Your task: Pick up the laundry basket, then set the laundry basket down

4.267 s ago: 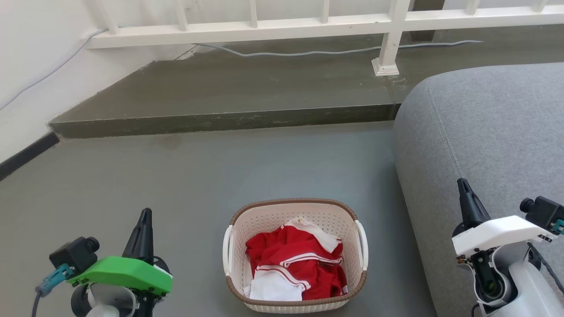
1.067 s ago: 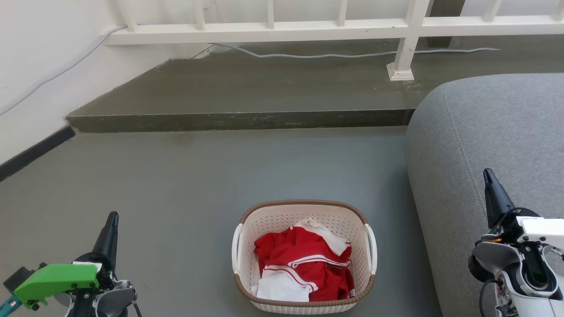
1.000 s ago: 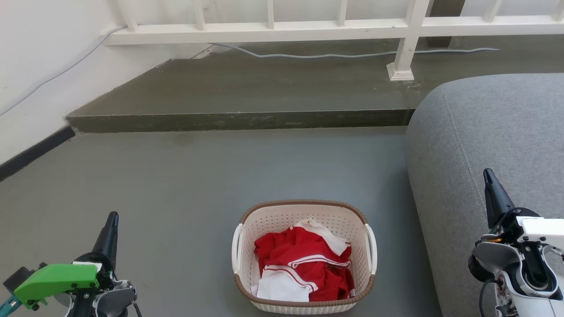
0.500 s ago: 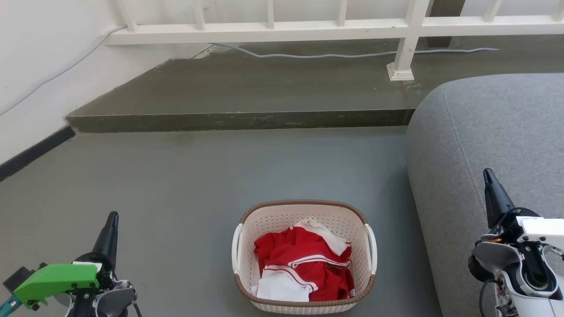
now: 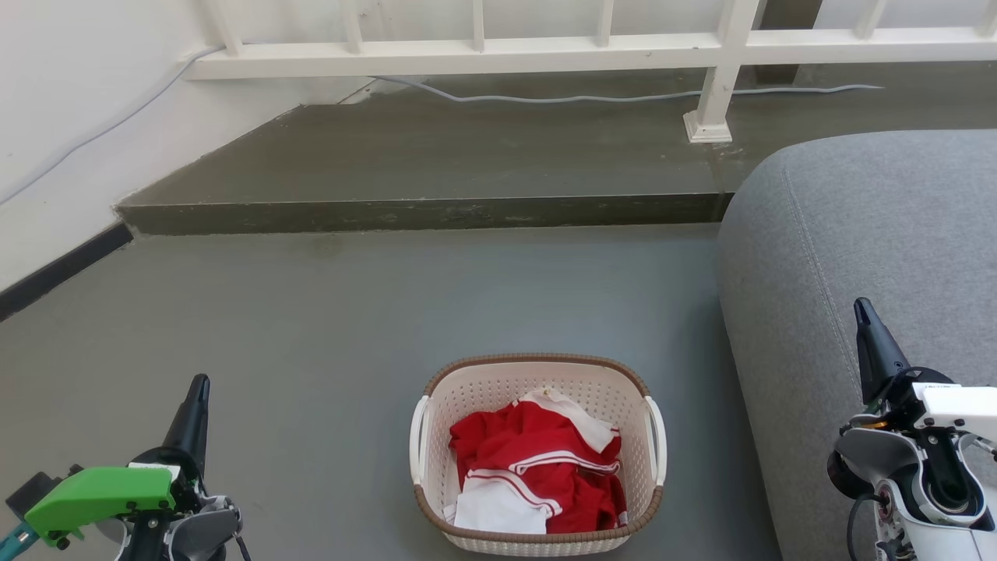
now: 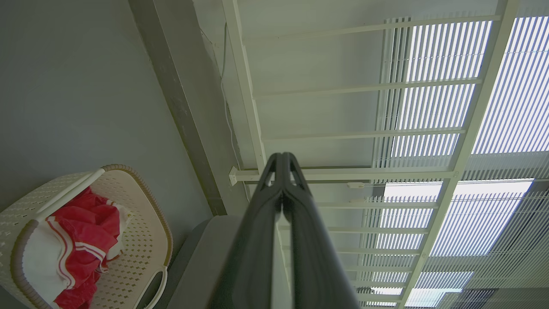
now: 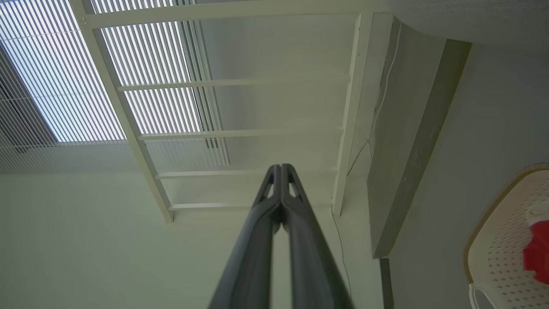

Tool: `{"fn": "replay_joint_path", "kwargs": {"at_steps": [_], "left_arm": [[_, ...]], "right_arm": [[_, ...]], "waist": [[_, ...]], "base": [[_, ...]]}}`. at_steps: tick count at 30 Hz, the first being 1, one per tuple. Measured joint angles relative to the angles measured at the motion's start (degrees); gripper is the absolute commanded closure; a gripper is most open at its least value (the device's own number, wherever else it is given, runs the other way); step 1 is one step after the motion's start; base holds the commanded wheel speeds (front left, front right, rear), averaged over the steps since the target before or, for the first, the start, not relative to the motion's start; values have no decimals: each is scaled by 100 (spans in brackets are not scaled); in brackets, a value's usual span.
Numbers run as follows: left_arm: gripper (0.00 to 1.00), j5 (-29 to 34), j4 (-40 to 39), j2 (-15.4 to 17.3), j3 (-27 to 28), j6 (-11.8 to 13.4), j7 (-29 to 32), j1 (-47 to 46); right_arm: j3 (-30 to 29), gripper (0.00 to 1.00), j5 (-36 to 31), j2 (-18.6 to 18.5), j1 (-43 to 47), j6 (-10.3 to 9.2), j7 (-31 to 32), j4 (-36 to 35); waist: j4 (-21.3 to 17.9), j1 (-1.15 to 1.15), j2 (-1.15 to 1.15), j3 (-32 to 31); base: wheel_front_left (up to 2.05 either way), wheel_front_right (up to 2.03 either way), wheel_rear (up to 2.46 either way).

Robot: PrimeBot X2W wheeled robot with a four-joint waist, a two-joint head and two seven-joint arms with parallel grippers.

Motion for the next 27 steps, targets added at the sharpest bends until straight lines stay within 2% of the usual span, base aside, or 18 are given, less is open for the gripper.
{"fn": "replay_joint_path", "kwargs": {"at_steps": [27], "left_arm": [[100,0,-1,-1,0,0,0,0]], "right_arm": [[5,100,19,1,1,0,0,-16]], "waist": [[0,0,0,0]], "base": [[0,0,0]]}}
